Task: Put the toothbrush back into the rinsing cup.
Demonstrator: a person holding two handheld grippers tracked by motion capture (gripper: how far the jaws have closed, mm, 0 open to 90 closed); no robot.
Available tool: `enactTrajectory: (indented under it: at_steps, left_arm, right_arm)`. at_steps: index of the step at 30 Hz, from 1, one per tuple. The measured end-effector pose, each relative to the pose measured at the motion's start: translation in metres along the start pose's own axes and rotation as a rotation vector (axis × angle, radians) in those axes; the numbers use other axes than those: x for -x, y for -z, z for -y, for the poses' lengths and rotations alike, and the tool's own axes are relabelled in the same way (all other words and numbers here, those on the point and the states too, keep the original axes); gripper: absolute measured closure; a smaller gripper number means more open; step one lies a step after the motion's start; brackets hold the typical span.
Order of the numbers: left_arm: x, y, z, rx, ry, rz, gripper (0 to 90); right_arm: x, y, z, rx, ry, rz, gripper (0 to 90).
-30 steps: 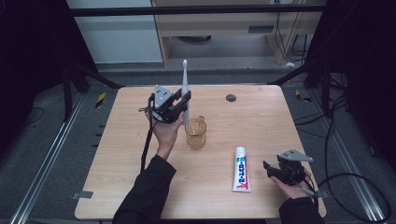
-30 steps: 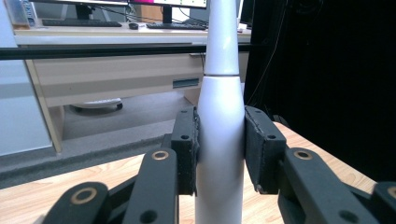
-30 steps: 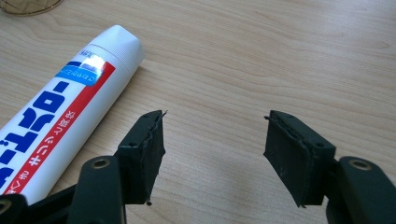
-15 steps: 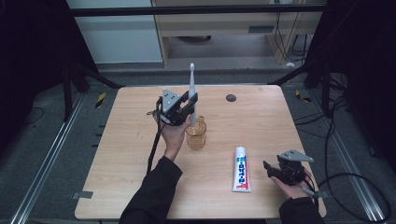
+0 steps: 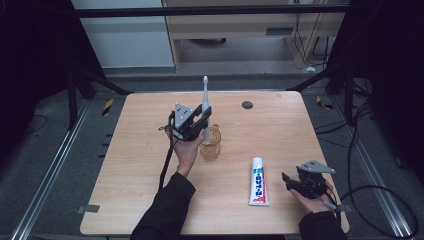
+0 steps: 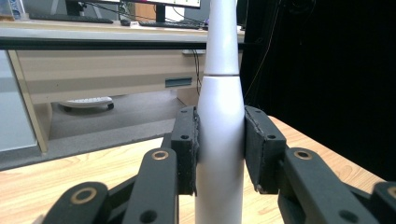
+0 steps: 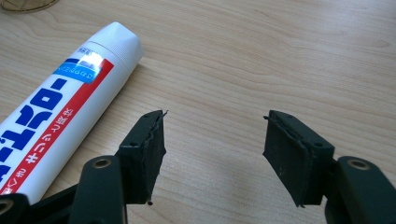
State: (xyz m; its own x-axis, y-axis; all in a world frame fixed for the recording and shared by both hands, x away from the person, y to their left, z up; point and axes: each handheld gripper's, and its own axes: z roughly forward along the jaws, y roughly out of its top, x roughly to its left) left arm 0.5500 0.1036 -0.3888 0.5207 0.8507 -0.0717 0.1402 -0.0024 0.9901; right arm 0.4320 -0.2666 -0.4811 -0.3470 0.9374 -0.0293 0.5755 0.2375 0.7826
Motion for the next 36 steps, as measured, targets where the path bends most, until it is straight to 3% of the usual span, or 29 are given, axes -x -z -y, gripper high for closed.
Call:
enactTrajectory:
  at_steps: [11,36]
  left_arm:
    - [0.001,0.004,0.019,-0.017,-0.025,0.012,66.8]
    - [0.001,0.005,0.055,-0.06,-0.029,0.035,66.7]
  right_arm:
    - [0.0,0.0,0.0,-0.001,0.001,0.001,38.1]
    - [0.0,-0.001,0.001,-0.003,0.003,0.002,38.2]
